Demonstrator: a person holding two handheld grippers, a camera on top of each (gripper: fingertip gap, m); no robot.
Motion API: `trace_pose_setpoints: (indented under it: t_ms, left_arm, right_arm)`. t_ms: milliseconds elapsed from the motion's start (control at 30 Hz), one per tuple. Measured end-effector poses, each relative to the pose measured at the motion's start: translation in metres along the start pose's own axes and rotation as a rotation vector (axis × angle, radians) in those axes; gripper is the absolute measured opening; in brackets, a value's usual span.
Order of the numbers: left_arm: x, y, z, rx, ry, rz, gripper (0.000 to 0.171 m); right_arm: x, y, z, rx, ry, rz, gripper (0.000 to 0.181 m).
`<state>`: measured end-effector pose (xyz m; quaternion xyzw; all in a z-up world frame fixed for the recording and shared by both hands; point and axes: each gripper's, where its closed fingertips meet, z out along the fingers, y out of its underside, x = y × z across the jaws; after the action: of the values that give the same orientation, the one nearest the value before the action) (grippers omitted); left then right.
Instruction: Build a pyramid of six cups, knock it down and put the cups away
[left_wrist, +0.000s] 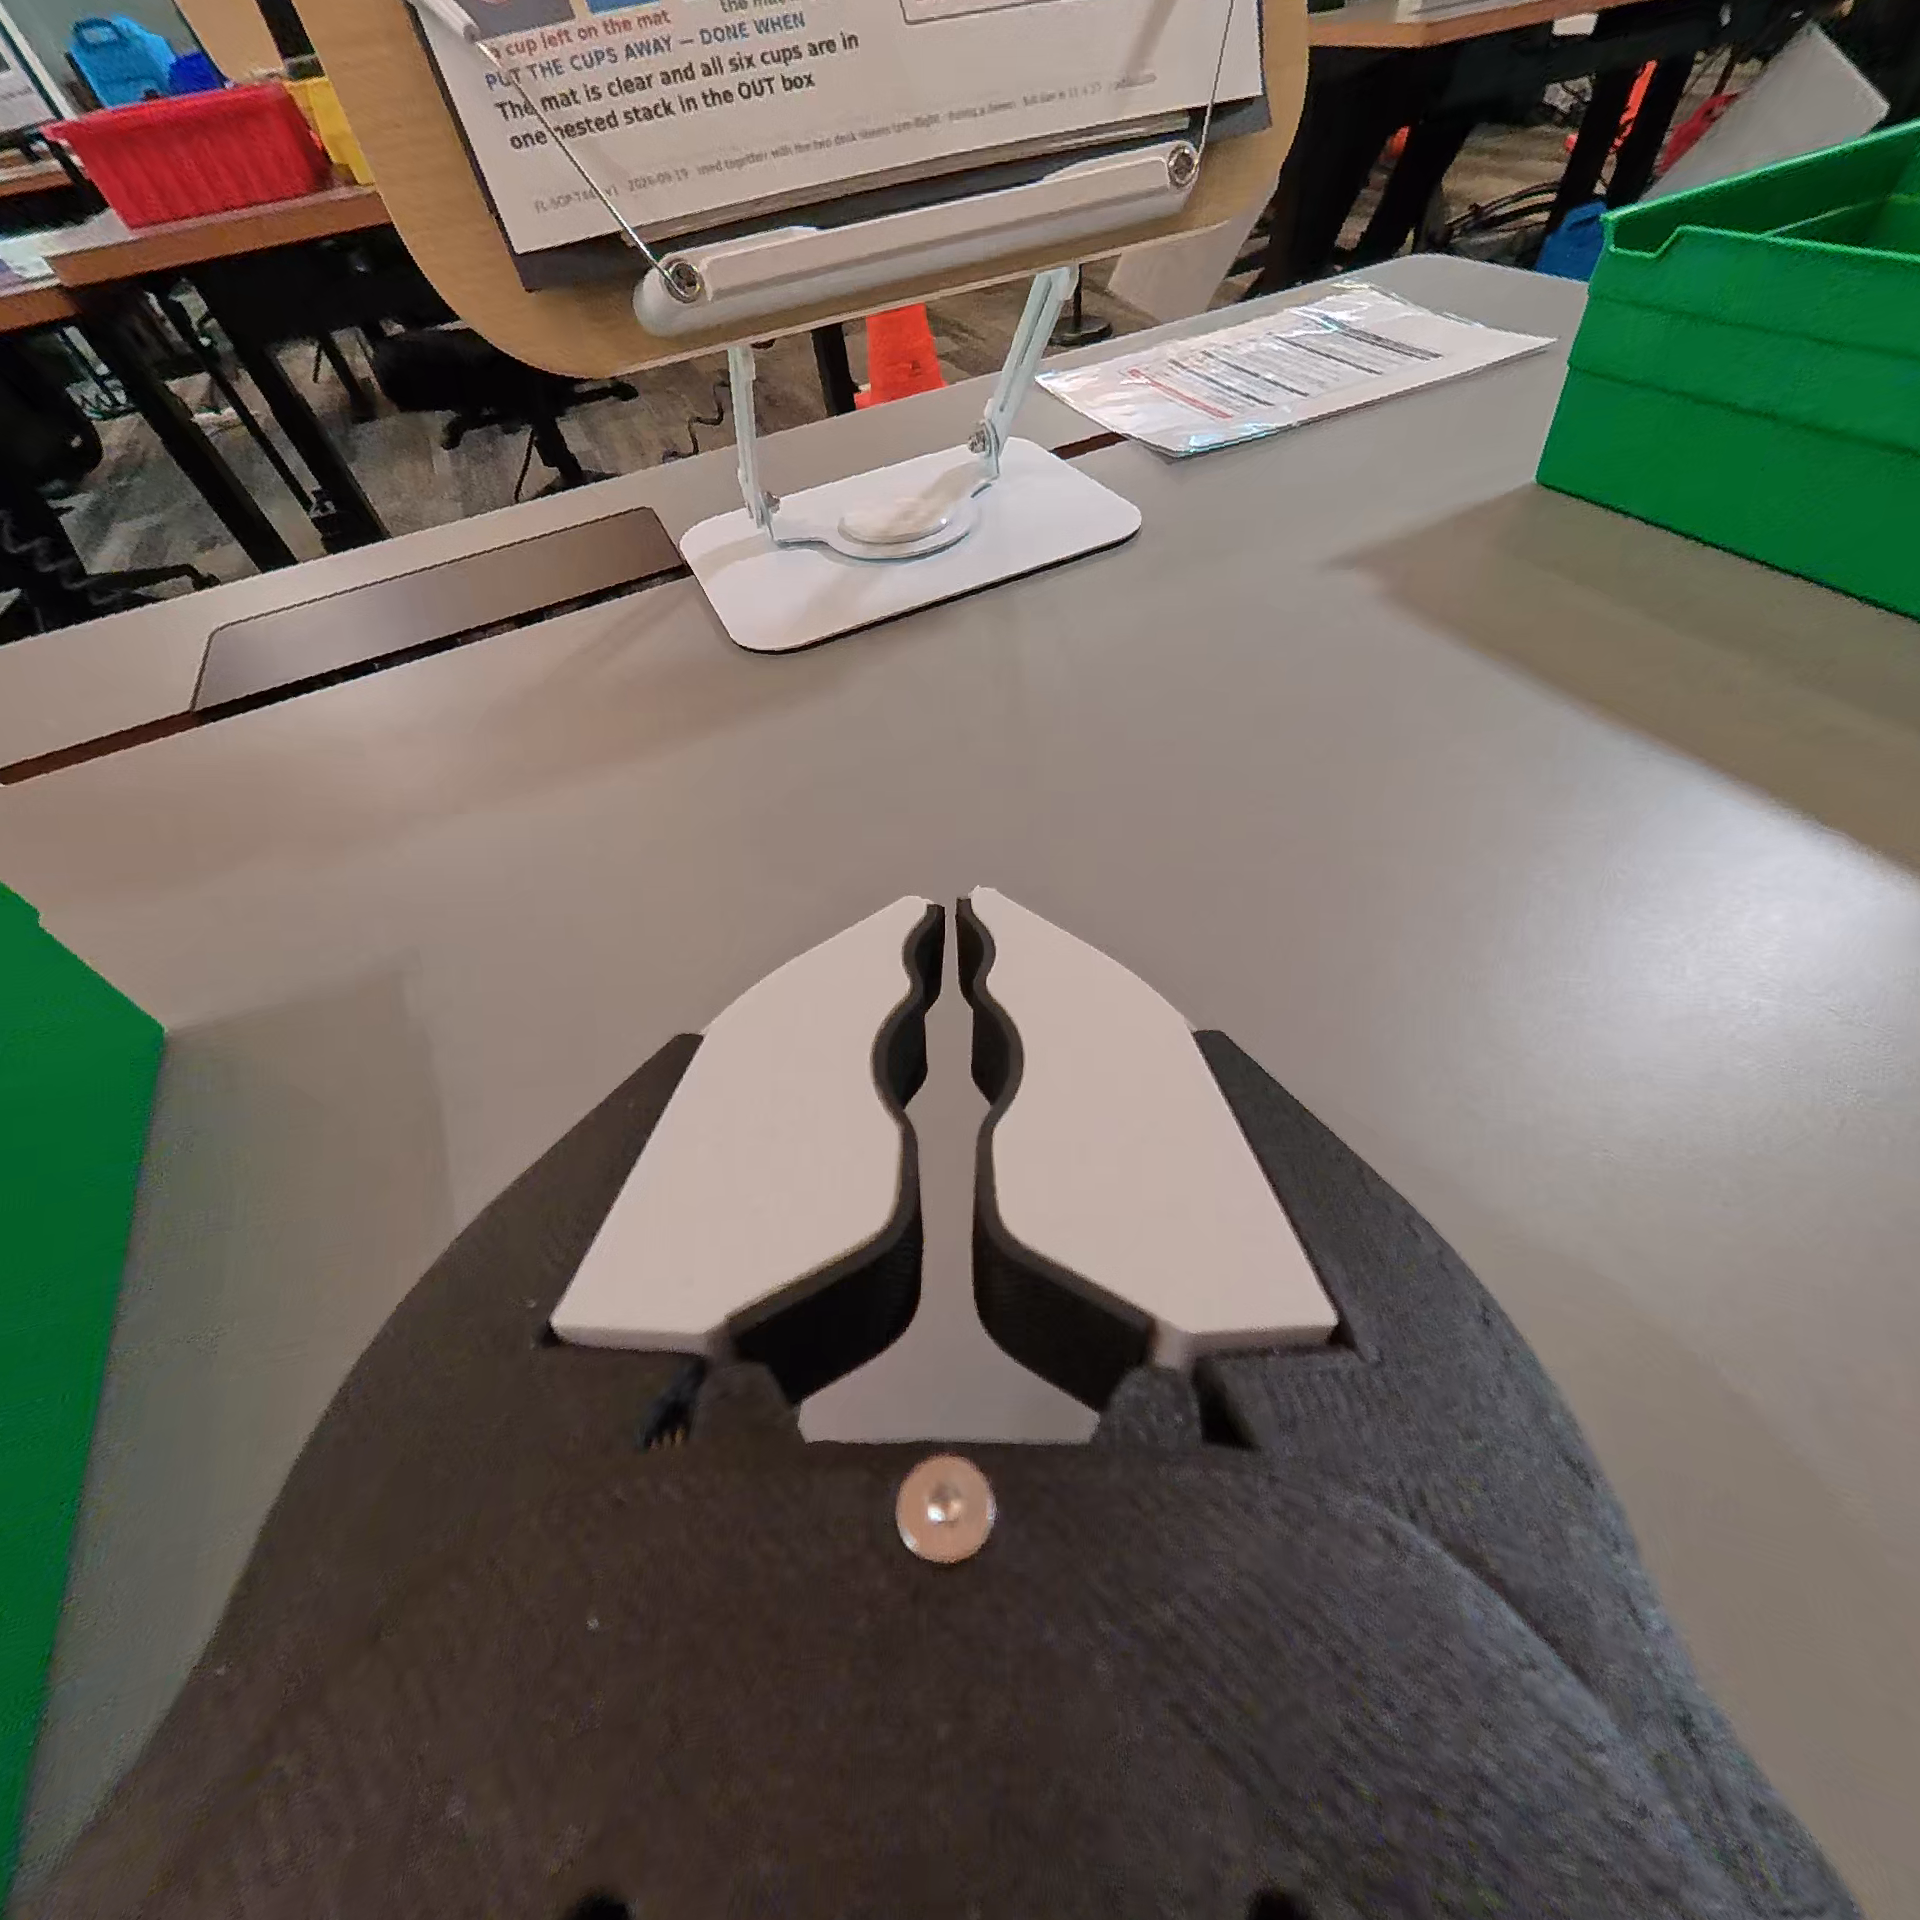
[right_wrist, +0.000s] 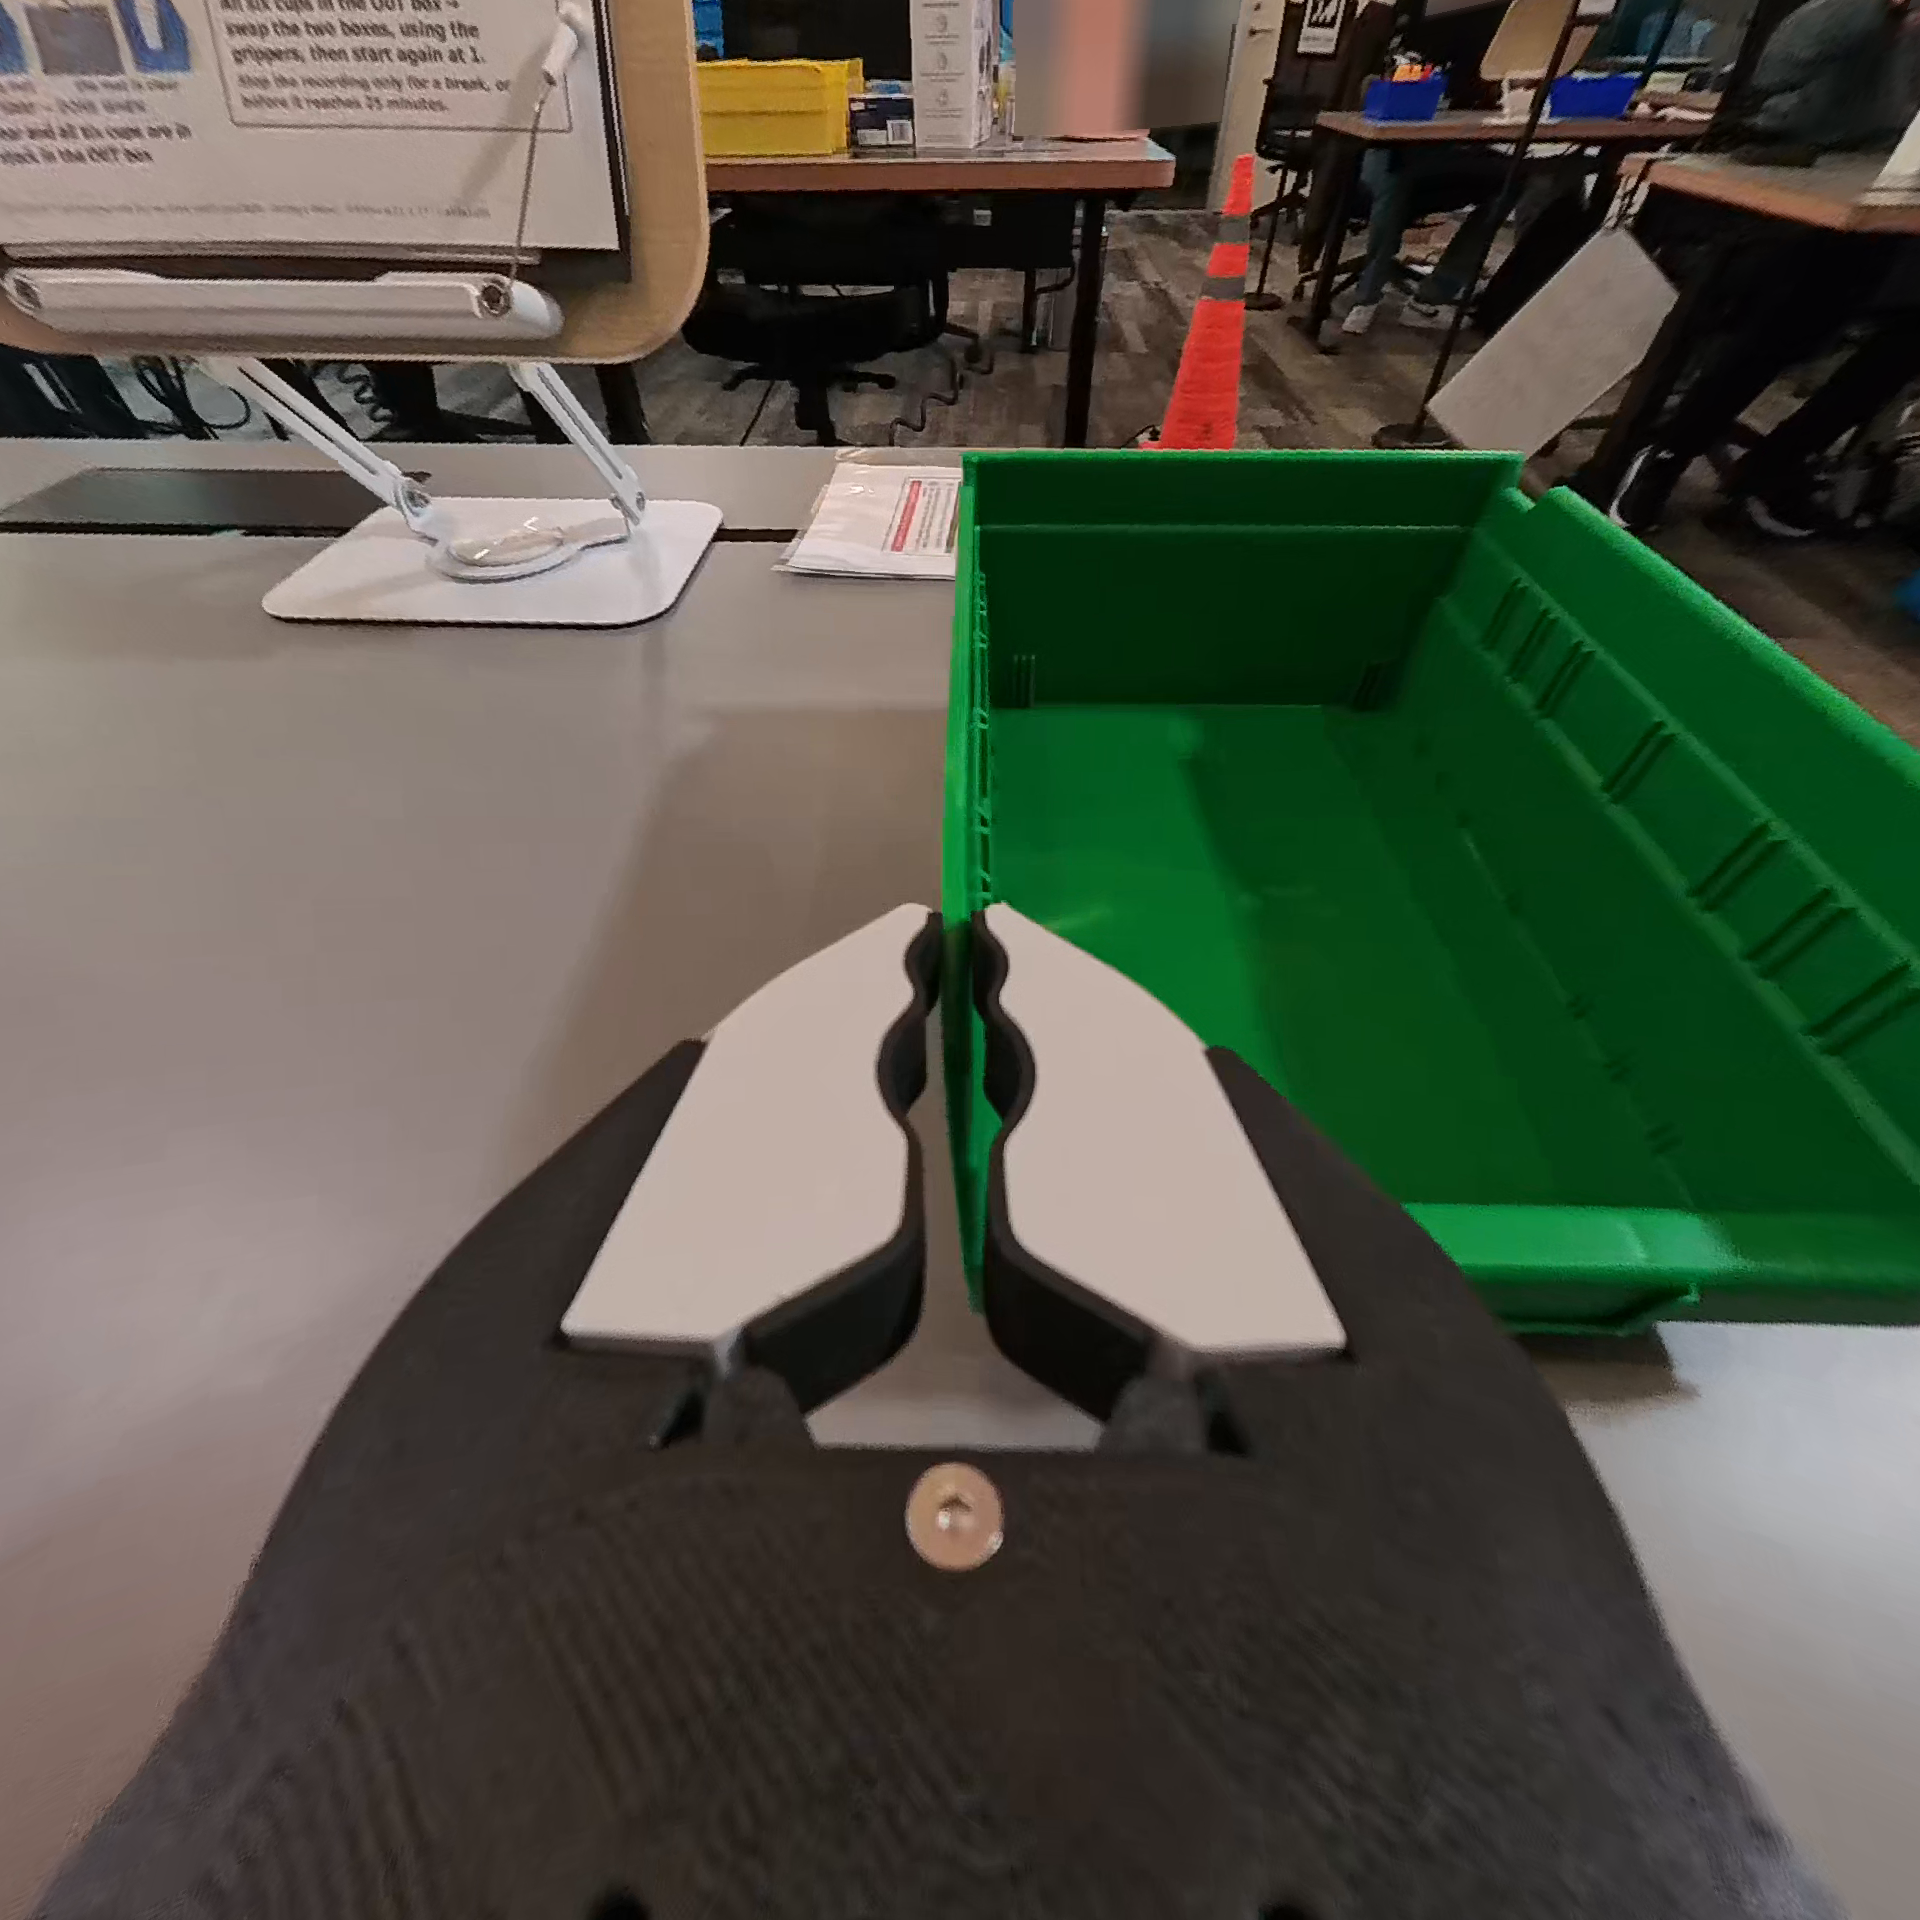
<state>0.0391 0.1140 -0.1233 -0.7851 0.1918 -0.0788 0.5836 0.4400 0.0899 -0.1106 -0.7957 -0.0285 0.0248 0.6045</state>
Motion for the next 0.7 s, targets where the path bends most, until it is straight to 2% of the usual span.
trace_pose_setpoints:
  t_ms: [700]
  left_arm:
    - [-0.0034,0.0023,0.0010,-0.011,-0.026,0.013,0.006]
  right_arm:
    - [-0.0030,-0.0012,0.0033,0.022,-0.029,0.088,0.008]
